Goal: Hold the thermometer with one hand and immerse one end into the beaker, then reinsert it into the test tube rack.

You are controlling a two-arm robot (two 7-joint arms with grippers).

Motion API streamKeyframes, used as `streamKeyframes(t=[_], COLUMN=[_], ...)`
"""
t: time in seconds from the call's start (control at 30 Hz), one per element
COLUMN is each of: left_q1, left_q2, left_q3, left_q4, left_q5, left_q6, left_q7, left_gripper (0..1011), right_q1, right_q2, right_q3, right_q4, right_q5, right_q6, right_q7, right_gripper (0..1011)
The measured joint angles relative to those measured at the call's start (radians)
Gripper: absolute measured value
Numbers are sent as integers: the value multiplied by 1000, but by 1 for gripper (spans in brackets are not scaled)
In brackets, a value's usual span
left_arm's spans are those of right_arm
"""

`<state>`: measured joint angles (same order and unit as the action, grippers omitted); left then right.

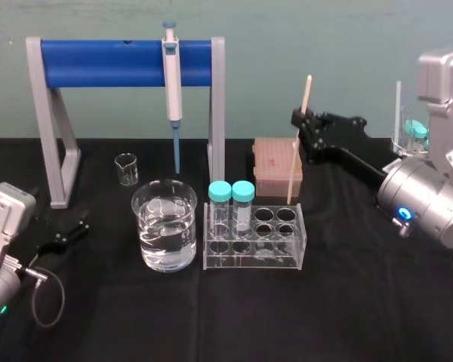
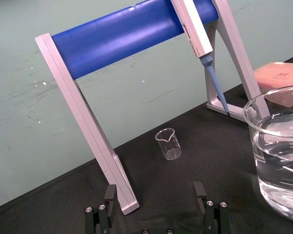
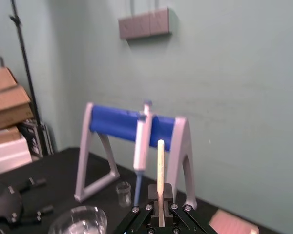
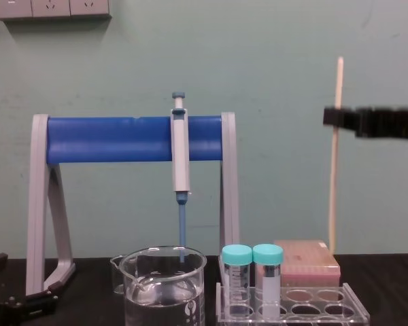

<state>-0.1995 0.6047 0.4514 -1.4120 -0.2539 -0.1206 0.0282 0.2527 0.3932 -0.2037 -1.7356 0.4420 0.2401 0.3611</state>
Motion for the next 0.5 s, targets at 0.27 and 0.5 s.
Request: streamKeyframes(t=[0.27,0.5], left_q1=[0,0], left_q2=[0,0], left_q3=[0,0], left_q4=[0,0], left_q5=[0,0], left_q6=[0,0], left_q7=[0,0], left_gripper=[1004,1004], right_q1=[60,140], right_q2=[-11,-36], right_q3=[-26,-86], right_q4=[11,42], right_q5=[39,53], right_q6=[-27,-8], right_q7=[31,44], right_gripper=[55,55])
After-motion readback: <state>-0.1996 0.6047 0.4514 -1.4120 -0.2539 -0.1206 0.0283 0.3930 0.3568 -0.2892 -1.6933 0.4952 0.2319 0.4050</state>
